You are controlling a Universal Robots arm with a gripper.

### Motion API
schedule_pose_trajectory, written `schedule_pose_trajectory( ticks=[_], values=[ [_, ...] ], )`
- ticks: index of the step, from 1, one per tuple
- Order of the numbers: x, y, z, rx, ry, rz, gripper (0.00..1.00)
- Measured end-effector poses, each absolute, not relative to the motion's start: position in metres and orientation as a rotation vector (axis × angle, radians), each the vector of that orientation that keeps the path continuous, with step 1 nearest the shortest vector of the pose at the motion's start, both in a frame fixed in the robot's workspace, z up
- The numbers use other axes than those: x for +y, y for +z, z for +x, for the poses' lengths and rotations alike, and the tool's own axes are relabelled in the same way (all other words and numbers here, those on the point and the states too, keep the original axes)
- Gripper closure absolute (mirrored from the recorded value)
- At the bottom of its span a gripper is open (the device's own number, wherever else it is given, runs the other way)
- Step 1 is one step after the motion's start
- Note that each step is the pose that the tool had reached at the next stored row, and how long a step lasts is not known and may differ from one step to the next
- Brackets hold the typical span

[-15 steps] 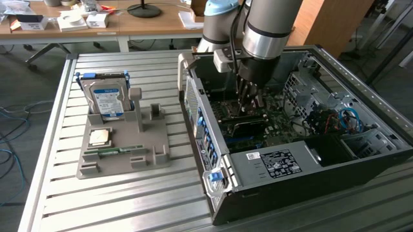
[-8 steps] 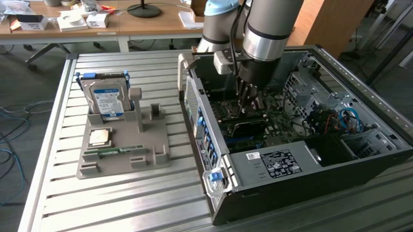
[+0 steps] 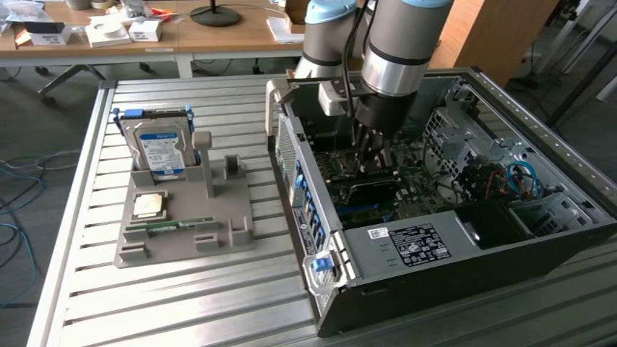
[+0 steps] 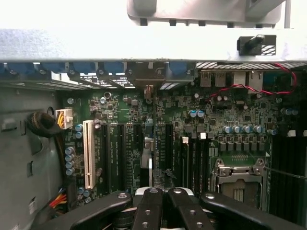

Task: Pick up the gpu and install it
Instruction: 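Press down on the gpu until it lock into place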

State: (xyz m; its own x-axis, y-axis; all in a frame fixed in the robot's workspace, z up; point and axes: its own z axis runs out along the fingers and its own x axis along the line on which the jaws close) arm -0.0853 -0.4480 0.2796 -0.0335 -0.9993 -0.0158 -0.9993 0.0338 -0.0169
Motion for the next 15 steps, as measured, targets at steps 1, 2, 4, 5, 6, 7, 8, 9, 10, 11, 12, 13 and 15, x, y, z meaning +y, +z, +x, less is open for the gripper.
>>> schedule_pose_trajectory(
  ticks=[1, 2, 4, 5, 6, 7, 8, 9, 10, 11, 12, 13, 15],
  values=[
    [-0.448, 0.2782, -0.0853, 2.242, -0.002, -2.168, 0.89],
    [-0.448, 0.277, -0.0853, 2.242, -0.002, -2.168, 0.89],
    [-0.448, 0.2766, -0.0853, 2.242, -0.002, -2.168, 0.89],
    [-0.4481, 0.2766, -0.0853, 2.242, -0.002, -2.168, 0.89],
    [-0.4481, 0.2766, -0.0853, 2.242, -0.002, -2.168, 0.89],
    [-0.448, 0.2761, -0.0853, 2.242, -0.002, -2.168, 0.89],
    [-0.4481, 0.2758, -0.0854, 2.242, -0.002, -2.168, 0.89],
    [-0.4482, 0.2757, -0.0854, 2.242, -0.002, -2.168, 0.89],
    [-0.4484, 0.2756, -0.0854, 2.242, -0.002, -2.168, 0.89],
    [-0.4487, 0.2756, -0.0853, 2.242, -0.002, -2.168, 0.89],
    [-0.4488, 0.2755, -0.0853, 2.242, -0.002, -2.168, 0.89],
    [-0.4489, 0.2752, -0.0854, 2.242, -0.002, -2.168, 0.89],
    [-0.449, 0.2739, -0.0854, 2.242, -0.002, -2.168, 0.89]
  ],
)
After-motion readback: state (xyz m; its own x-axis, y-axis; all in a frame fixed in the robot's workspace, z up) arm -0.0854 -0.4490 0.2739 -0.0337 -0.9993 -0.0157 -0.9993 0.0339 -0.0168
